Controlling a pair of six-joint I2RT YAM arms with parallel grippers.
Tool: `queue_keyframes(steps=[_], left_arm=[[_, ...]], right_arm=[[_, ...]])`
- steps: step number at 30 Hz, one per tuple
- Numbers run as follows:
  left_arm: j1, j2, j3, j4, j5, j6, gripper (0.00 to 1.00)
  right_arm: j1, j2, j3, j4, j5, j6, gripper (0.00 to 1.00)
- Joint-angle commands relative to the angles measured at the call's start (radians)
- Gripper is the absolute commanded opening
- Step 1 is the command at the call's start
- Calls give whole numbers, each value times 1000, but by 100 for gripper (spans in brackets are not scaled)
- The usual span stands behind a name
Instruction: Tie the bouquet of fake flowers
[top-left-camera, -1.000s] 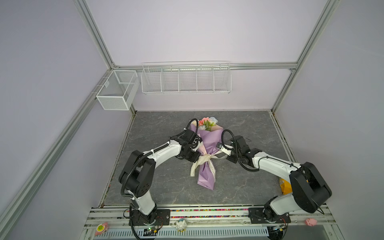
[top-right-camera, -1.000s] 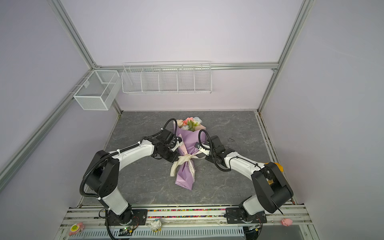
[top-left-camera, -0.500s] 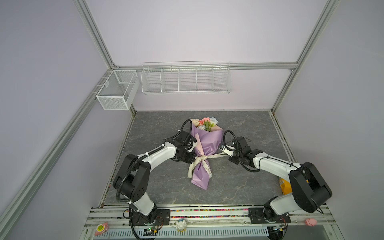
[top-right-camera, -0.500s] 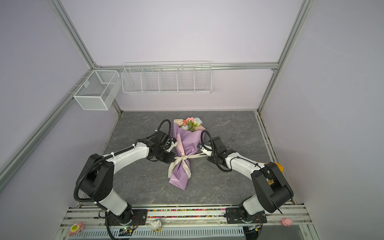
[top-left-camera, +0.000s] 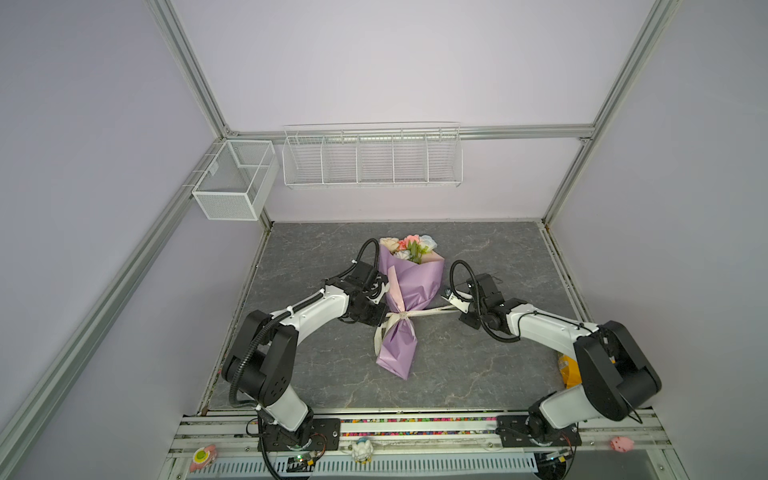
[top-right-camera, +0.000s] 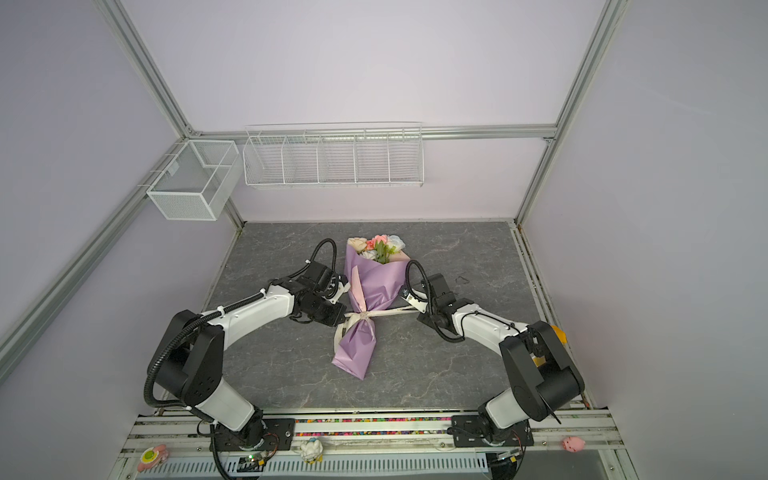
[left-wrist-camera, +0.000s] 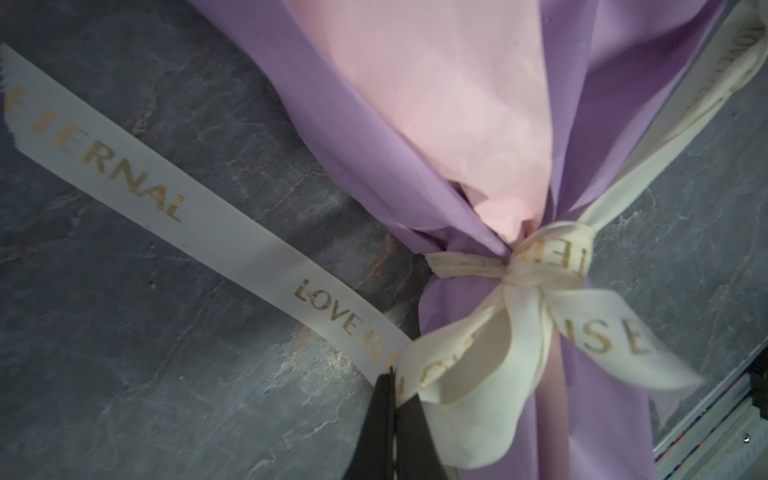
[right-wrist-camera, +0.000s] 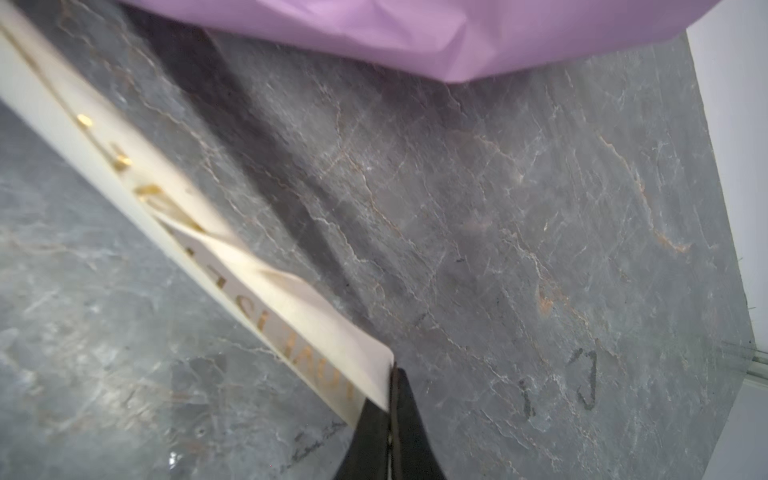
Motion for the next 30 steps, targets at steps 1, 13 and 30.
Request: queue_keyframes(steps=[1,13,30], left_arm=[[47,-5,-15,-81,-83,-6,0],[49,30,-28,-76,-78,8,0],[-5,32,-3,9,82,10,0]], right_arm=[[-45,12,-20,-9,70,27,7],[-70,22,-23,0,81,44,7],[-42,-112,195,-106,-359,689,56]])
